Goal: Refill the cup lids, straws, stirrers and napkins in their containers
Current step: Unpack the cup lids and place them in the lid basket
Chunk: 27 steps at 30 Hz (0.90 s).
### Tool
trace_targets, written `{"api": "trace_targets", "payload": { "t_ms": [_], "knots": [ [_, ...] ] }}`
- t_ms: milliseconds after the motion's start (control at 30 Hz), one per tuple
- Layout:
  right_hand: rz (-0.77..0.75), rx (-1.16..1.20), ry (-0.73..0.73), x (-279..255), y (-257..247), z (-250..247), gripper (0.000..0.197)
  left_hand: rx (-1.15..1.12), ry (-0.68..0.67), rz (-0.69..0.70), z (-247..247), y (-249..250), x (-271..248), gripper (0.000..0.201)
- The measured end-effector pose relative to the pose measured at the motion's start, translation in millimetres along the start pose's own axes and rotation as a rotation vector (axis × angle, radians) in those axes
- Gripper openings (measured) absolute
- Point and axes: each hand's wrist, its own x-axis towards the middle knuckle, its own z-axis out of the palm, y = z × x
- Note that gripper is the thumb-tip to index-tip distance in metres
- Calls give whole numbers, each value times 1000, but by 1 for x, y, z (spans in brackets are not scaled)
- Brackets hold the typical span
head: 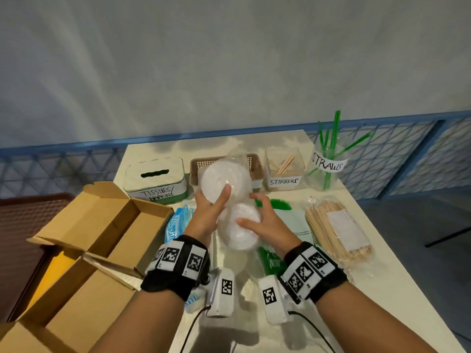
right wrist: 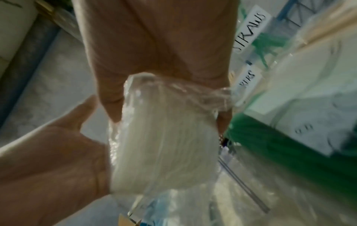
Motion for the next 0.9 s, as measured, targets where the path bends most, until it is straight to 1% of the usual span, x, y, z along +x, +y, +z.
{"api": "trace_targets", "payload": {
  "t_ms": [67,100,133,167,233,267,333,400,433,500,533,567,600,633,667,700,733,767,800,833,867,900],
  "knots": [
    [-74,-47,-17,-4,-6,-12,87,-105,-94,-2,-3,13,-7,66],
    [-117,-105,-8,-5,-10,-18,98,-168,-145,-22,-6,19,-10,64],
    [-170,-174,3,-5,-12,-23,103,-227,-182,-45,-10,24,-12,68],
    [-219,-266,13,-5,-14,-27,105,-270,-215,-61,-13,29,-14,73],
    [-339,-493,50,-8,-16,-34,102,-302,-284,-87,-16,35,-18,81],
    [-402,-594,86,-9,-17,-37,100,-292,-327,-94,-14,36,-20,84],
    [-496,-710,193,-13,-17,-41,95,-303,-379,-68,-6,36,-29,85],
    [-524,-764,343,-15,-16,-41,93,-373,-349,12,5,27,-33,81],
    [-512,-778,418,-15,-14,-40,93,-392,-321,47,12,20,-36,83],
    [-466,-822,554,-14,-13,-35,94,-333,-274,99,27,1,-38,100],
    [-449,-844,608,-14,-13,-32,94,-289,-257,123,34,-7,-38,102],
    [-448,-861,641,-13,-12,-28,93,-241,-260,148,44,-14,-39,98],
    [-461,-877,659,-13,-11,-25,91,-207,-273,168,53,-19,-40,87],
    [-479,-893,661,-14,-11,-23,88,-199,-267,176,62,-21,-40,68],
    [-495,-911,646,-16,-11,-22,87,-225,-221,167,68,-19,-41,51],
    [-502,-930,595,-18,-11,-22,88,-282,-167,148,69,-18,-38,45],
    [-498,-943,501,-21,-12,-23,90,-349,-114,126,66,-19,-33,49],
    [-496,-946,393,-25,-13,-25,91,-408,-76,89,62,-19,-28,58],
    [-493,-932,297,-29,-14,-30,89,-439,-51,37,57,-18,-23,64],
    [-496,-900,256,-33,-19,-36,86,-452,-51,-21,51,-19,-19,69],
    [-517,-834,289,-34,-23,-43,83,-451,-60,-77,46,-20,-16,71],
    [-547,-740,382,-33,-25,-51,81,-442,-65,-115,42,-21,-13,71]
  ]
}}
